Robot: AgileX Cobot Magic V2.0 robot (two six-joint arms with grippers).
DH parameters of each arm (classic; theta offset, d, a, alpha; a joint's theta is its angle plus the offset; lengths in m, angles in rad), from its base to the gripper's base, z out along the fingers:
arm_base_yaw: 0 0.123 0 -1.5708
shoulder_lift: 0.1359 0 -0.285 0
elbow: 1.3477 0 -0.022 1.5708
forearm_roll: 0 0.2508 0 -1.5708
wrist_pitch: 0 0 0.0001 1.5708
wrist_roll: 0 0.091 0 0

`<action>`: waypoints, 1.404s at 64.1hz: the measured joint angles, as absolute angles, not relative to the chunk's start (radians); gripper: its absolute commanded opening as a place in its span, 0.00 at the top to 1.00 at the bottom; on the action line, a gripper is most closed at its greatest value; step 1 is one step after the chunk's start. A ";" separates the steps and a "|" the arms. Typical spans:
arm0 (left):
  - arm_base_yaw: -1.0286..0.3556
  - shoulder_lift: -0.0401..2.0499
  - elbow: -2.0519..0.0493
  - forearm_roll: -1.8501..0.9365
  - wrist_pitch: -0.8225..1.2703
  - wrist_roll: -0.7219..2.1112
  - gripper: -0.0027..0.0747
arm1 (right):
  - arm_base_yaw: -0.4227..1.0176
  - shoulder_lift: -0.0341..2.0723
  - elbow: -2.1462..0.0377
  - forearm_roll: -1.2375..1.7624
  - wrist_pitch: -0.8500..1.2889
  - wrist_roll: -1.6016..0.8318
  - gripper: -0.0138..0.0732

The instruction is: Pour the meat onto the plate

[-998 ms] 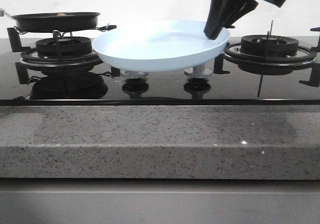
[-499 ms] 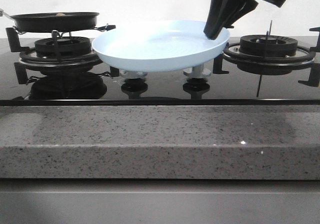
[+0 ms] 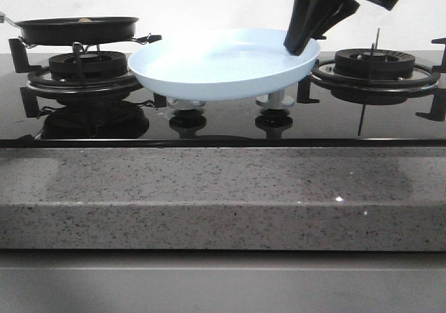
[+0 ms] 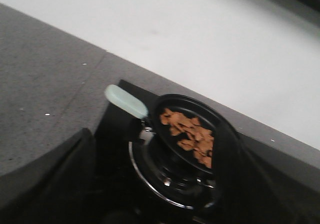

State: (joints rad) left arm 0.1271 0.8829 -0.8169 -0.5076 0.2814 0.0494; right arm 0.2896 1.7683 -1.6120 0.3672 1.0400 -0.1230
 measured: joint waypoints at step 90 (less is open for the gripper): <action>0.389 1.767 -1.307 -1.464 0.850 0.646 0.34 | 0.290 1.768 -1.612 0.369 1.042 -0.123 0.91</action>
